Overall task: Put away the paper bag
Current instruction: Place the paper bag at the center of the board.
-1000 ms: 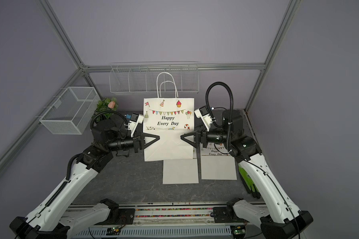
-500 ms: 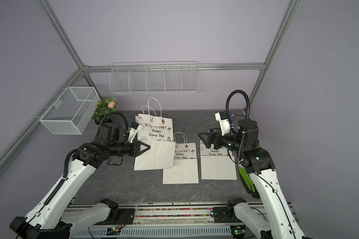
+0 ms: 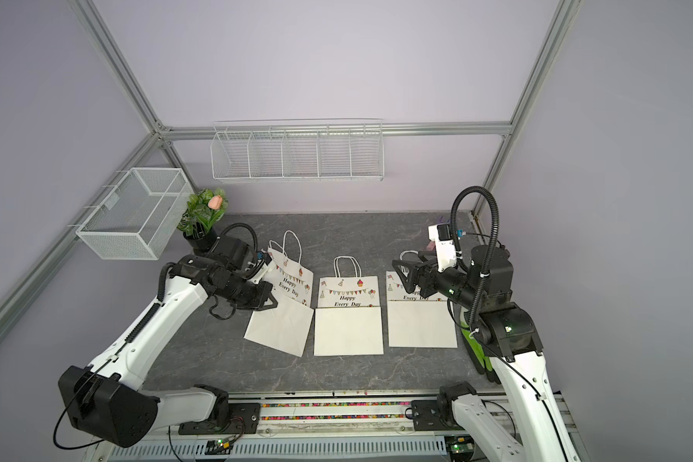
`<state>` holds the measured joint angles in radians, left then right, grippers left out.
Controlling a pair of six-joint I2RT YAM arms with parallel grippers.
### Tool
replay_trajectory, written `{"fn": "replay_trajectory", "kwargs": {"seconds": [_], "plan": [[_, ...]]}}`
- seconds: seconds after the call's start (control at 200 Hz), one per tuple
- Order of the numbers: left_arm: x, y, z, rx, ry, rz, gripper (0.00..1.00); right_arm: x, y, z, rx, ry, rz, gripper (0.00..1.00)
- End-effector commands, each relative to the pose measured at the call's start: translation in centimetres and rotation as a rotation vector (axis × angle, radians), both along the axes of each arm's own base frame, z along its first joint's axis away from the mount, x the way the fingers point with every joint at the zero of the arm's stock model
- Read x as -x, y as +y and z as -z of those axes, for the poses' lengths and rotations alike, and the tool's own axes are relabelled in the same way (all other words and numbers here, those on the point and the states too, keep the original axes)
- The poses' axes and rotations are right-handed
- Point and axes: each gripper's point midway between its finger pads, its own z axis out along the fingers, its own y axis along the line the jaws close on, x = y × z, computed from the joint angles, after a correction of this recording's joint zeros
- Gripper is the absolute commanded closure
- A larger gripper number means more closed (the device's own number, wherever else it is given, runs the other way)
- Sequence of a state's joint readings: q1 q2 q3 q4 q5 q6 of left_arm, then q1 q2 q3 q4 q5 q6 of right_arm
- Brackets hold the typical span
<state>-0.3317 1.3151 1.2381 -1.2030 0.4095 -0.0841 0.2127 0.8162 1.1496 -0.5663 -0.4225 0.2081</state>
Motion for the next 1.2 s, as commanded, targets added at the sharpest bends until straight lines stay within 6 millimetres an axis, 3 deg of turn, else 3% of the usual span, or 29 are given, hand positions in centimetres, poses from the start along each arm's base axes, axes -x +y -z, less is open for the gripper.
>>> {"fn": "replay_trajectory", "kwargs": {"seconds": [0.0,0.28,0.67,0.815,0.959,1.064,1.144,1.194], "plan": [[0.2,0.5,0.1,-0.003,0.003,0.032,1.00,0.4,-0.3,0.3,0.016,-0.017,0.007,0.11],[-1.3,-0.7,2.5,0.096,0.071,0.028,1.00,1.0,0.1,-0.3,-0.004,-0.034,-0.022,0.11],[-4.7,2.8,7.2,0.020,0.266,-0.071,1.00,1.7,0.3,-1.2,-0.017,-0.052,-0.045,0.11],[-4.7,4.2,10.6,-0.060,0.376,-0.099,0.93,2.0,0.4,-1.4,-0.020,-0.058,-0.051,0.11],[-5.0,6.6,12.4,-0.149,0.427,-0.138,0.86,2.2,0.5,-1.7,-0.021,-0.064,-0.060,0.11],[-4.6,8.0,13.6,-0.193,0.456,-0.169,0.73,2.2,0.6,-1.8,-0.022,-0.064,-0.064,0.11],[-4.3,8.1,14.0,-0.205,0.475,-0.174,0.50,2.2,0.7,-1.8,-0.022,-0.064,-0.067,0.11],[-4.3,8.3,14.0,-0.219,0.480,-0.175,0.29,2.2,0.7,-1.8,-0.024,-0.063,-0.068,0.11]]}}
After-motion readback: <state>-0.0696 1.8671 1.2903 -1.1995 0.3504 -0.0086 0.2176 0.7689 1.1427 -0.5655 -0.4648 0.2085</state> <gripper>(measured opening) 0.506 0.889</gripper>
